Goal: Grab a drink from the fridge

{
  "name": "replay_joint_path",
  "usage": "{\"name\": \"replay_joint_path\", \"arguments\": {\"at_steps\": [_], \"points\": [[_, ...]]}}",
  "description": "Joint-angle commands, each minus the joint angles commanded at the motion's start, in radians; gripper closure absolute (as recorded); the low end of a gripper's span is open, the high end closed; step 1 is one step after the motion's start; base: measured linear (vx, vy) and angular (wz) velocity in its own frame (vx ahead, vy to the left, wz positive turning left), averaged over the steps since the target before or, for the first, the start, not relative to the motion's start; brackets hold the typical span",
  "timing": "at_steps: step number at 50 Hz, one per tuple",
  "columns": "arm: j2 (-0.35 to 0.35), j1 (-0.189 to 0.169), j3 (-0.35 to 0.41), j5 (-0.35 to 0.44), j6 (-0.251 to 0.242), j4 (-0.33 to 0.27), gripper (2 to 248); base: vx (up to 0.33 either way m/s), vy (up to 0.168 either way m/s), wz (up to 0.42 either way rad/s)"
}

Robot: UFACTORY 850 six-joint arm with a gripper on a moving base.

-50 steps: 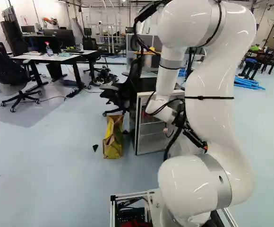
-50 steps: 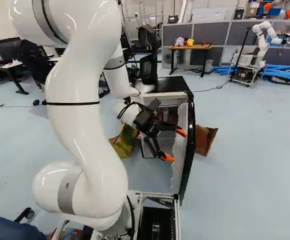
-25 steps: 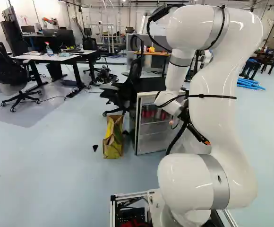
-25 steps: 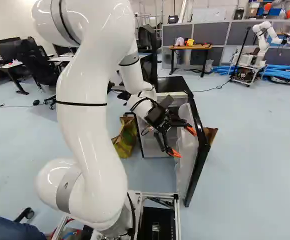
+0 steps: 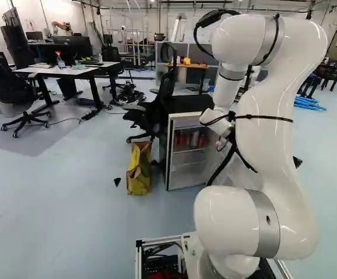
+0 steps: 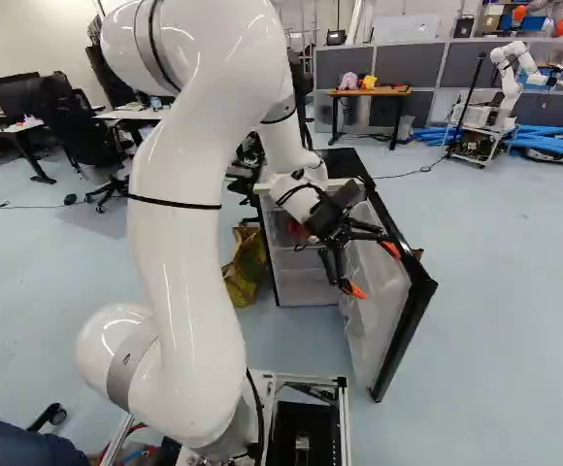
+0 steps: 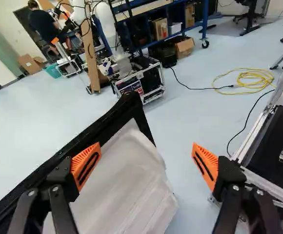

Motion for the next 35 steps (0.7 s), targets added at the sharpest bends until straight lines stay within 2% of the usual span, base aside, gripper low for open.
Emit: {"name": "replay_joint_path", "arguments": {"at_steps": [35], "points": [[-0.091, -0.127, -0.196, -0.117, 0.0, -0.058, 3, 0.0, 0.0, 0.0]]}}
